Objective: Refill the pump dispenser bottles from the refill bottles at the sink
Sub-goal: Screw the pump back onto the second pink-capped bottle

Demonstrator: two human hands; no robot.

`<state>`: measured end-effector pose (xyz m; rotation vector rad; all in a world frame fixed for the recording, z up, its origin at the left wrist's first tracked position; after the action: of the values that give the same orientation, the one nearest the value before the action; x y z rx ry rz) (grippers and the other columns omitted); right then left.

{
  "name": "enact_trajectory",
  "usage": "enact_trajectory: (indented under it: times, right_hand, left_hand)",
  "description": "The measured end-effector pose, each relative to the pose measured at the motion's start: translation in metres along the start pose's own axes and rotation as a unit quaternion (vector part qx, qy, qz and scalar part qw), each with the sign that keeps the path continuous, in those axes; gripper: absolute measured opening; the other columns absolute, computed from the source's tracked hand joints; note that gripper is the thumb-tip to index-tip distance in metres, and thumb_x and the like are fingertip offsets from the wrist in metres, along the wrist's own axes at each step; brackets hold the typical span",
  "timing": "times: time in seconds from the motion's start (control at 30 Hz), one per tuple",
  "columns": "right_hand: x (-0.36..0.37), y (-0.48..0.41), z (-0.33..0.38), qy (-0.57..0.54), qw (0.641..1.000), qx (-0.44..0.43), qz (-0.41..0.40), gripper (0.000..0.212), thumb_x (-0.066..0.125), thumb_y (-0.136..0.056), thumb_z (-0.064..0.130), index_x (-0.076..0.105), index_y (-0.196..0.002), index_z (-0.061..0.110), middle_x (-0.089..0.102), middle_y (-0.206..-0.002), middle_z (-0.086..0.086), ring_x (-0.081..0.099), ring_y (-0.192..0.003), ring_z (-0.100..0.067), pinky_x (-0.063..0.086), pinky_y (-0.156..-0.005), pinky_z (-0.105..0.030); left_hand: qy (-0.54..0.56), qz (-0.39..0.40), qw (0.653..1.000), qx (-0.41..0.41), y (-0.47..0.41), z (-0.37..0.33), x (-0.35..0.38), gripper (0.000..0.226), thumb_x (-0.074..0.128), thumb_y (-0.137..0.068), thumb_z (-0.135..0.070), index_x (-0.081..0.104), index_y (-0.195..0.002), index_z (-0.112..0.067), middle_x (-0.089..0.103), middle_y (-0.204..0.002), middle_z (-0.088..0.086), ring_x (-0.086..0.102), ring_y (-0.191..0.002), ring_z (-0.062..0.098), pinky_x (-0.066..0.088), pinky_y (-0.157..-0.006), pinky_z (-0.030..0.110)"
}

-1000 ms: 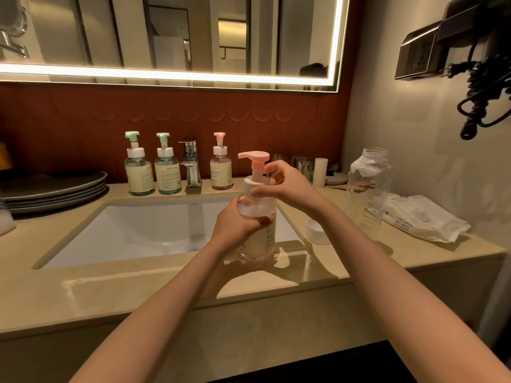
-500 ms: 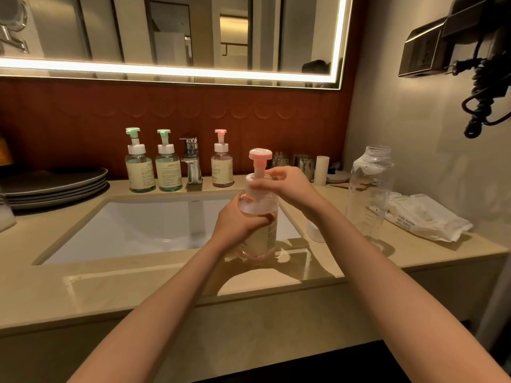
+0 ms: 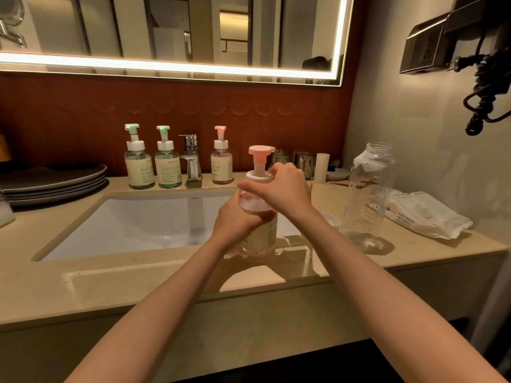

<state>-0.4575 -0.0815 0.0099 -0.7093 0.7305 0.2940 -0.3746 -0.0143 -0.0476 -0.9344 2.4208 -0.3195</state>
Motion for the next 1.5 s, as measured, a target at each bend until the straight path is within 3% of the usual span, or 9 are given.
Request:
enact_trajectory:
  times: [0.23, 0.4, 0.63, 0.77, 0.93, 1.07, 1.27, 1.37, 1.5]
  right_hand:
    - [-0.005, 0.004, -0.001, -0.220, 0.968, 0.024, 0.119, 0.062, 0.072, -0.074, 0.044, 0.055, -0.124, 0.012, 0.058, -0.121, -0.002, 0.054, -0.108, -0.018, 0.047, -0.092, -0.035]
    - [0.001, 0.000, 0.003, -0.039, 0.999, 0.027, 0.001, 0.067, 0.069, -0.061, 0.065, 0.059, -0.104, 0.015, 0.059, -0.108, -0.003, 0.054, -0.104, -0.023, 0.049, -0.087, -0.046]
    - [0.001, 0.008, -0.005, -0.331, 0.925, 0.074, 0.171, 0.063, 0.073, -0.076, 0.035, 0.049, -0.129, 0.011, 0.053, -0.118, -0.002, 0.049, -0.108, -0.018, 0.041, -0.092, -0.033]
    - [0.002, 0.004, -0.001, -0.197, 0.978, 0.068, 0.027, 0.049, 0.078, -0.062, 0.049, 0.060, -0.093, 0.016, 0.061, -0.108, -0.001, 0.055, -0.106, -0.022, 0.047, -0.092, -0.045]
    - [0.009, 0.001, 0.003, -0.188, 0.976, 0.073, 0.077, 0.077, 0.076, -0.063, 0.053, 0.047, -0.126, 0.020, 0.046, -0.131, -0.005, 0.043, -0.121, -0.025, 0.038, -0.101, -0.049]
    - [0.000, 0.004, 0.001, -0.329, 0.928, 0.045, 0.169, 0.044, 0.076, -0.073, 0.028, 0.058, -0.112, 0.019, 0.059, -0.114, -0.003, 0.054, -0.111, -0.024, 0.042, -0.098, -0.042]
    - [0.007, 0.004, 0.008, -0.076, 0.996, 0.043, 0.023, 0.060, 0.069, -0.069, 0.058, 0.054, -0.110, 0.016, 0.050, -0.118, -0.005, 0.047, -0.113, -0.023, 0.042, -0.095, -0.048]
    - [0.002, 0.006, 0.008, -0.203, 0.973, 0.044, 0.100, 0.074, 0.073, -0.070, 0.051, 0.042, -0.128, 0.017, 0.044, -0.128, -0.003, 0.043, -0.120, -0.022, 0.039, -0.100, -0.044]
    - [-0.011, 0.010, 0.005, -0.346, 0.917, 0.036, 0.196, 0.032, 0.072, -0.078, 0.023, 0.059, -0.107, 0.016, 0.060, -0.091, 0.006, 0.055, -0.096, -0.017, 0.042, -0.075, -0.024]
  left_hand:
    - [-0.010, 0.008, 1.000, 0.001, -0.002, 0.001, 0.001, 0.066, 0.077, -0.071, -0.035, 0.045, -0.126, -0.021, 0.058, -0.122, 0.000, 0.054, -0.106, 0.015, 0.048, -0.085, 0.029]
    - [-0.019, 0.010, 1.000, 0.002, 0.000, 0.000, 0.000, 0.070, 0.078, -0.069, -0.037, 0.045, -0.128, -0.022, 0.059, -0.123, -0.001, 0.056, -0.111, 0.018, 0.049, -0.087, 0.032]
    - [-0.006, 0.020, 1.000, -0.013, 0.001, 0.001, -0.001, 0.069, 0.078, -0.064, -0.044, 0.045, -0.121, -0.024, 0.058, -0.121, 0.001, 0.055, -0.107, 0.019, 0.049, -0.091, 0.038]
    - [-0.018, 0.016, 0.999, -0.022, 0.004, -0.001, -0.001, 0.076, 0.070, -0.048, -0.058, 0.045, -0.115, -0.031, 0.061, -0.118, -0.001, 0.057, -0.108, 0.020, 0.049, -0.092, 0.047]
    - [-0.014, 0.038, 0.999, -0.016, 0.002, -0.002, -0.002, 0.075, 0.078, -0.063, -0.044, 0.046, -0.128, -0.022, 0.060, -0.122, 0.000, 0.057, -0.111, 0.019, 0.050, -0.093, 0.038]
    - [-0.015, 0.042, 0.999, -0.013, 0.003, -0.002, -0.003, 0.064, 0.079, -0.063, -0.042, 0.048, -0.117, -0.025, 0.061, -0.115, -0.001, 0.058, -0.107, 0.019, 0.050, -0.091, 0.038]
    - [-0.009, 0.036, 0.999, -0.013, 0.007, -0.006, -0.001, 0.068, 0.079, -0.064, -0.040, 0.049, -0.122, -0.020, 0.062, -0.116, 0.000, 0.059, -0.108, 0.020, 0.050, -0.092, 0.043]
    - [-0.014, 0.049, 0.999, -0.004, 0.007, -0.007, -0.002, 0.064, 0.078, -0.070, -0.035, 0.048, -0.125, -0.018, 0.061, -0.114, -0.003, 0.057, -0.106, 0.017, 0.049, -0.090, 0.033]
    - [-0.005, 0.047, 0.999, -0.022, 0.006, -0.005, -0.003, 0.055, 0.078, -0.071, -0.031, 0.049, -0.116, -0.021, 0.059, -0.112, -0.002, 0.057, -0.105, 0.019, 0.049, -0.085, 0.031]
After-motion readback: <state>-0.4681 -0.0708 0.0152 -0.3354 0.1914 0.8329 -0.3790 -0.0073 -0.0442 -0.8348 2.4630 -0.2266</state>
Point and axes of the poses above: each hand's wrist, its own y-axis away from the middle knuckle, its own x-axis out of the palm, z = x × y, the point moved 2 cm from there along -y, towards the middle knuckle
